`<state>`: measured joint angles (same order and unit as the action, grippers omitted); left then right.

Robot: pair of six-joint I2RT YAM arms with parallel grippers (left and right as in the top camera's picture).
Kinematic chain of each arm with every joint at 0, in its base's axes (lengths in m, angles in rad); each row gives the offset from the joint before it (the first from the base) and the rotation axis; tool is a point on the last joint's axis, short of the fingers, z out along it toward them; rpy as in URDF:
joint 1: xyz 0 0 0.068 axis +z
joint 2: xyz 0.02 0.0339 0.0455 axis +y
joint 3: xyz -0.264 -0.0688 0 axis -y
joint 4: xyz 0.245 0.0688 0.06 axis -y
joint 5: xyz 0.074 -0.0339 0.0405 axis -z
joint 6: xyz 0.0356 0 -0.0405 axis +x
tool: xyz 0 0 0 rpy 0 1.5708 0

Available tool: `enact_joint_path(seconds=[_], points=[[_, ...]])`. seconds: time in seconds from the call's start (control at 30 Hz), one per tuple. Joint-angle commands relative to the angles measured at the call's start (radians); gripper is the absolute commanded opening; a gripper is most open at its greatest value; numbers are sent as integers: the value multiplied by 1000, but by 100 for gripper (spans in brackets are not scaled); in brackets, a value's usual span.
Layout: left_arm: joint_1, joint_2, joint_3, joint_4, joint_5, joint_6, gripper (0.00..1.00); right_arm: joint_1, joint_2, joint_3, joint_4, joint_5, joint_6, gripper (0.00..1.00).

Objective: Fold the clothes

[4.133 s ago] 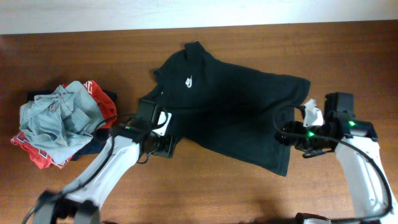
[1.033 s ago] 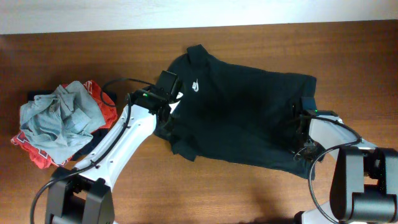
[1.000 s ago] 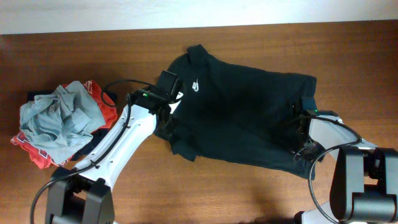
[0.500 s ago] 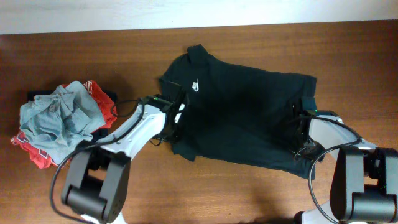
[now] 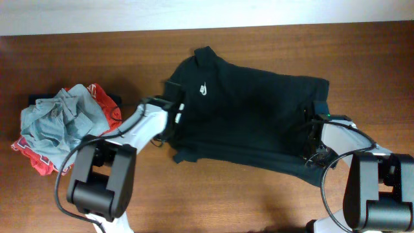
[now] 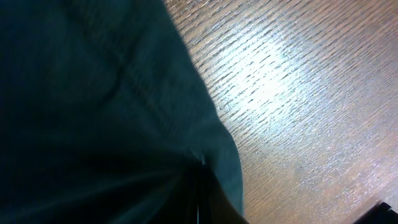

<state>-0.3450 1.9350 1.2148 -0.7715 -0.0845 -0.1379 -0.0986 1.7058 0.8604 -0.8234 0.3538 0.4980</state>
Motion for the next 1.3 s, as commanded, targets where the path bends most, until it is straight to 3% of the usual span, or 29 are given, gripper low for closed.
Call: enact_joint_path(seconds=[0.0, 0.23, 0.57, 0.7, 0.93, 1.0, 1.2, 1.27], points=[[108, 62, -22, 4, -131, -11, 30, -8, 9, -8, -3, 17, 16, 4], [198, 62, -2, -15, -131, -3, 28, -8, 9, -8, -3, 18, 16, 4], [185, -16, 136, -211, -128, -3, 29, -8, 9, -8, -8, 17, 16, 4], [154, -74, 138, -253, -14, 21, 29, -8, 9, -8, -8, 17, 16, 4], [60, -80, 118, -274, 175, 26, 30, -8, 9, -8, -11, 17, 16, 30], [17, -80, 112, -272, 169, 65, 30, -8, 9, -8, -11, 17, 16, 30], [-152, -80, 111, -268, 111, 327, 30, -8, 9, -8, -10, 17, 16, 31], [-208, -80, 111, -256, 79, 364, 39, -8, 9, -8, -10, 16, 16, 31]])
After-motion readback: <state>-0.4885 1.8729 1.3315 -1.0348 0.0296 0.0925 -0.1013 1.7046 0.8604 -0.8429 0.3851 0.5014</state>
